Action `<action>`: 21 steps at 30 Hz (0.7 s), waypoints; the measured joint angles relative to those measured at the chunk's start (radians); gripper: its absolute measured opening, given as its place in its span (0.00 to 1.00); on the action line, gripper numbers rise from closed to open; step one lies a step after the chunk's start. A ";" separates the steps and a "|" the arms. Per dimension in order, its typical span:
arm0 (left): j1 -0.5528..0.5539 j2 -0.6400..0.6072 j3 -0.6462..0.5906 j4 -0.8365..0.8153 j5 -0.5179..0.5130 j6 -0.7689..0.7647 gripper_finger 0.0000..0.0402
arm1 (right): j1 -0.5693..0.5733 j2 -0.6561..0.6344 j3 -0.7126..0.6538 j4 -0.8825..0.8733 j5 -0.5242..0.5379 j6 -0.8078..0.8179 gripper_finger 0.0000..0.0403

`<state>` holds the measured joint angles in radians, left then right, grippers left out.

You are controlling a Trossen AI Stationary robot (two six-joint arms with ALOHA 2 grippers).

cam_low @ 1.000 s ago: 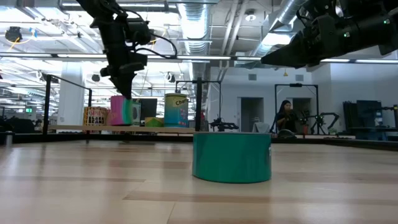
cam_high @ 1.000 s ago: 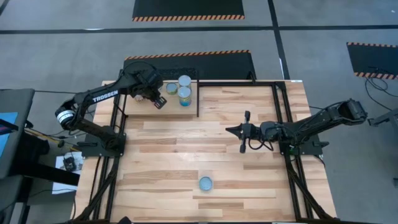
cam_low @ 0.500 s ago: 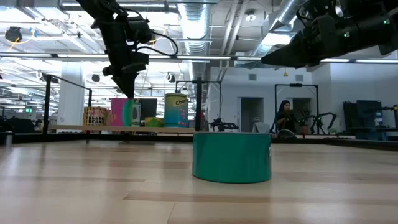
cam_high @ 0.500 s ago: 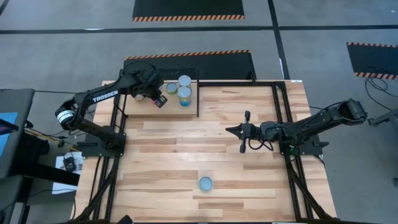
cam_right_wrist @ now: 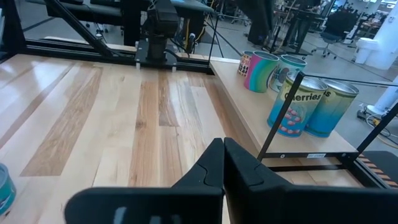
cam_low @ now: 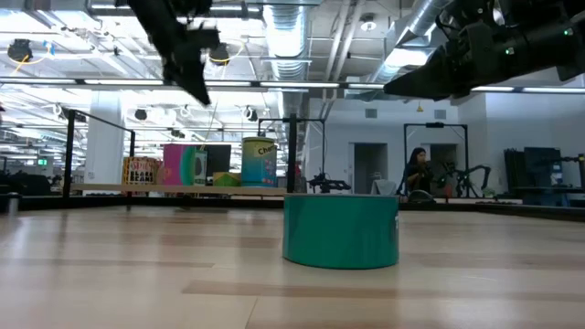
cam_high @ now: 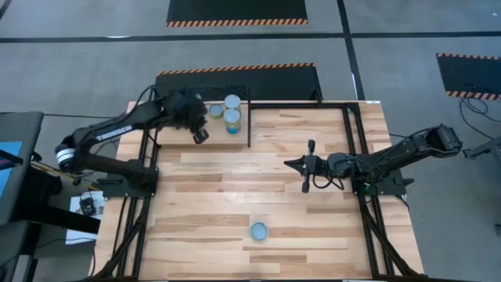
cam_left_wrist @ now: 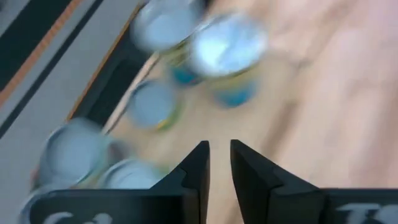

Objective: Pick and place cans onto a shelf
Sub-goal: Put the canned tuna on the shelf

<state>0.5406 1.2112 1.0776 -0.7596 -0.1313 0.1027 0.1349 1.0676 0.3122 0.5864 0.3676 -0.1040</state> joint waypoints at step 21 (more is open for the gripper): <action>-0.961 0.156 -0.239 0.763 -0.040 -0.023 0.00 | -0.008 0.000 0.000 -0.027 0.000 0.014 0.04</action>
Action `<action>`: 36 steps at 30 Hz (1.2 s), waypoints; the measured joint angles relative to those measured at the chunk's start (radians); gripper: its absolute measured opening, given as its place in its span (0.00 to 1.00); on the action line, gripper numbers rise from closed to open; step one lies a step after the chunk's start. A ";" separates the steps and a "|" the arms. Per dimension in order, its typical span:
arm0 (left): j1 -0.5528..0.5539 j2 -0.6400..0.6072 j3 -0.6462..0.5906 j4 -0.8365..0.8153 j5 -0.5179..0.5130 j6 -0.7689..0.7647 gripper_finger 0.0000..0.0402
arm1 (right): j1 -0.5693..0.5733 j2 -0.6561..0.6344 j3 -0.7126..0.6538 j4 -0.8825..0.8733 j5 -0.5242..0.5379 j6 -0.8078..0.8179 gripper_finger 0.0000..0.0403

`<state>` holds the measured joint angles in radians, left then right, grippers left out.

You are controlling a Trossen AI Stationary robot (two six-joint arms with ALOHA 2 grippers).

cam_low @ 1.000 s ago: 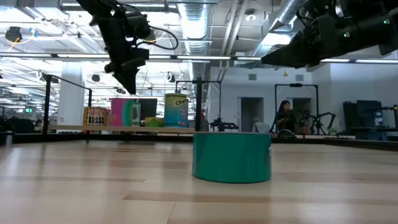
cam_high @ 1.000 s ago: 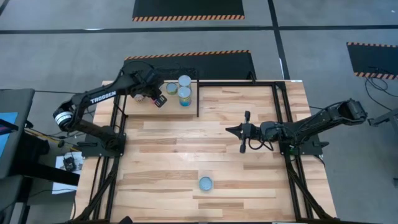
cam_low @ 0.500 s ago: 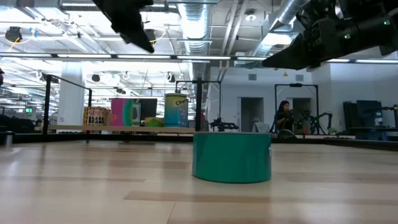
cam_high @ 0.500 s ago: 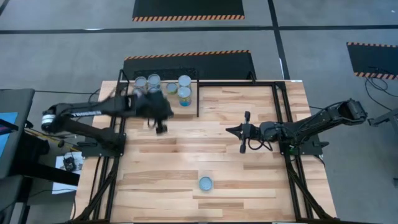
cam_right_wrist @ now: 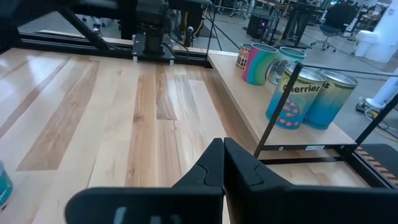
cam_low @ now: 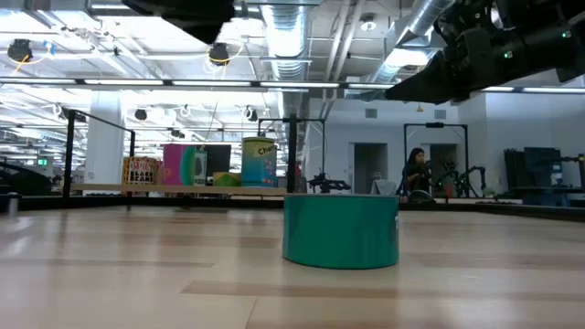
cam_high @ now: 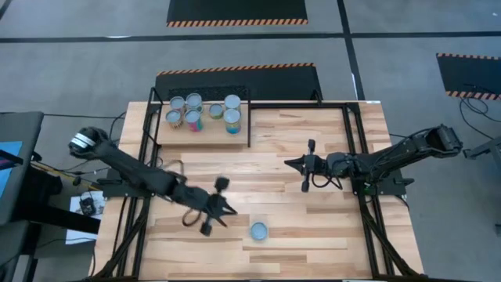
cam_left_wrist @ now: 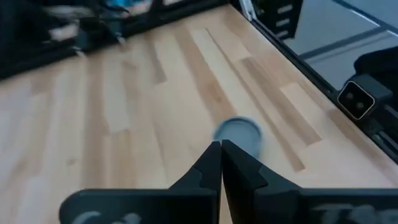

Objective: Pick and place cans onto a shelf
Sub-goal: Put the canned tuna on the shelf

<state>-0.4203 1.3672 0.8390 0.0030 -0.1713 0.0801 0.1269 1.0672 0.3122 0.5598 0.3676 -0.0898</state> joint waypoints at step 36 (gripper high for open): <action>-0.025 0.590 0.391 -0.156 0.079 0.095 0.24 | -0.010 0.000 0.000 -0.021 -0.001 0.013 0.04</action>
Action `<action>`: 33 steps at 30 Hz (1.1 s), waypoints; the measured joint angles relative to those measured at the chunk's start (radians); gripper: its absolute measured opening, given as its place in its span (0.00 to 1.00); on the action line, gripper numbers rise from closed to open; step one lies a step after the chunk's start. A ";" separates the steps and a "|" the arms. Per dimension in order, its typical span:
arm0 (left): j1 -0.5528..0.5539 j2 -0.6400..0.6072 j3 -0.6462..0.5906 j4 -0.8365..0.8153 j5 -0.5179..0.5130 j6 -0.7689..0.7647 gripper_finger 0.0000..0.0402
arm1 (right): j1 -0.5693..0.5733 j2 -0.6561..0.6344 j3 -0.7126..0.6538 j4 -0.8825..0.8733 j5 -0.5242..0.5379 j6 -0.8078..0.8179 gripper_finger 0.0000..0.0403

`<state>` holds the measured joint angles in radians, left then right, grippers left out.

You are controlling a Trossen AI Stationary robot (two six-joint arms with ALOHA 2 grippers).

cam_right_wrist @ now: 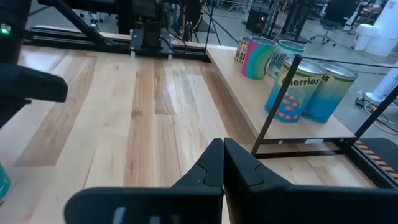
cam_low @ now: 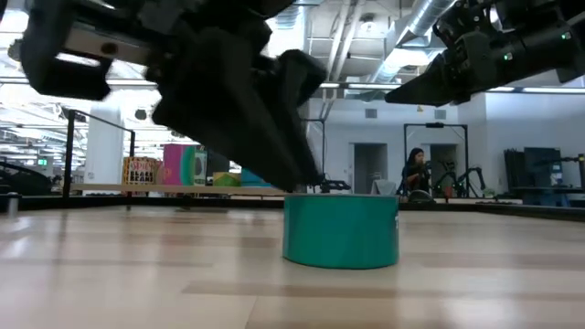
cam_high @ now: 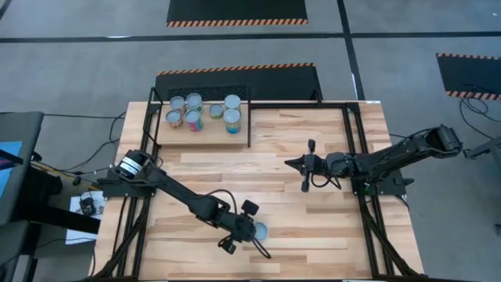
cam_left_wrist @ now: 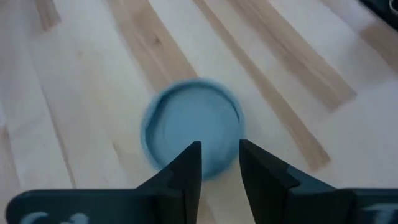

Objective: Pick and place cans onto a shelf
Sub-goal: Put the canned tuna on the shelf

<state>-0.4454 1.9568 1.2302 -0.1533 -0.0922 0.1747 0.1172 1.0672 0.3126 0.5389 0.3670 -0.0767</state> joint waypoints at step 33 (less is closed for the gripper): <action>0.204 -0.385 -0.053 -0.518 -0.299 -0.417 0.01 | -0.009 0.000 0.000 -0.007 0.000 -0.005 0.04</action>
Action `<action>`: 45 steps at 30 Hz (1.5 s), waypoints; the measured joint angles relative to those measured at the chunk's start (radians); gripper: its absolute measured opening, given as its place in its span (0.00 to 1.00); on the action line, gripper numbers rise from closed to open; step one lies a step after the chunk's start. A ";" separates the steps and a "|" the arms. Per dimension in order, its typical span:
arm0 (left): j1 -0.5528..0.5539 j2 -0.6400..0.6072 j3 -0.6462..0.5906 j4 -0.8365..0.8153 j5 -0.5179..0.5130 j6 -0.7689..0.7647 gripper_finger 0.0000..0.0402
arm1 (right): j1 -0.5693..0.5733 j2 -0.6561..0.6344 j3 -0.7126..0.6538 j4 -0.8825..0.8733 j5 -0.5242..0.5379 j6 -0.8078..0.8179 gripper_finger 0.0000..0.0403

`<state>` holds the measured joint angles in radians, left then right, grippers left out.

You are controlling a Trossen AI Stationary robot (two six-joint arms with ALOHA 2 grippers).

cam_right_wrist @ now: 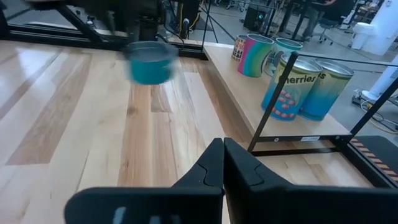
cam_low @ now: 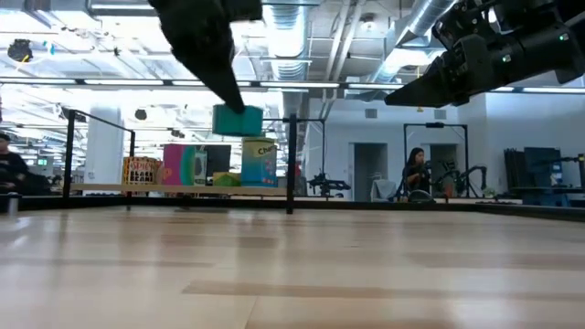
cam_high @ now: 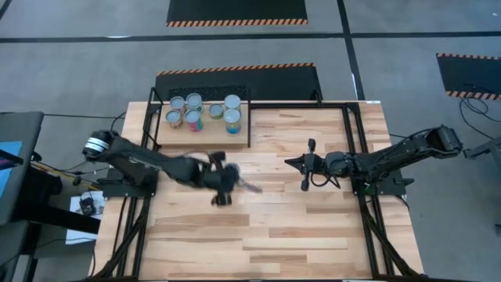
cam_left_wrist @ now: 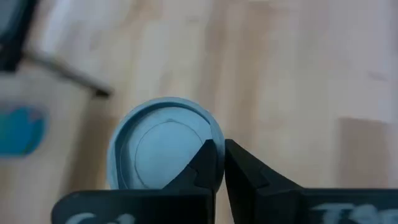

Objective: Pick and place cans onto a shelf
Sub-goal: Put the canned tuna on the shelf

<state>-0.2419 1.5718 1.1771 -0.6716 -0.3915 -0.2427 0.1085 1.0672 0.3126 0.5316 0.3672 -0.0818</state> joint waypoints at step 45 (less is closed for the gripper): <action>0.721 -0.063 -0.218 0.229 0.197 0.090 0.01 | -0.006 0.000 0.000 0.000 0.000 0.003 0.05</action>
<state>0.4793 1.5091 0.9594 -0.4425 -0.1944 -0.1529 0.1020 1.0672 0.3126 0.5317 0.3668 -0.0788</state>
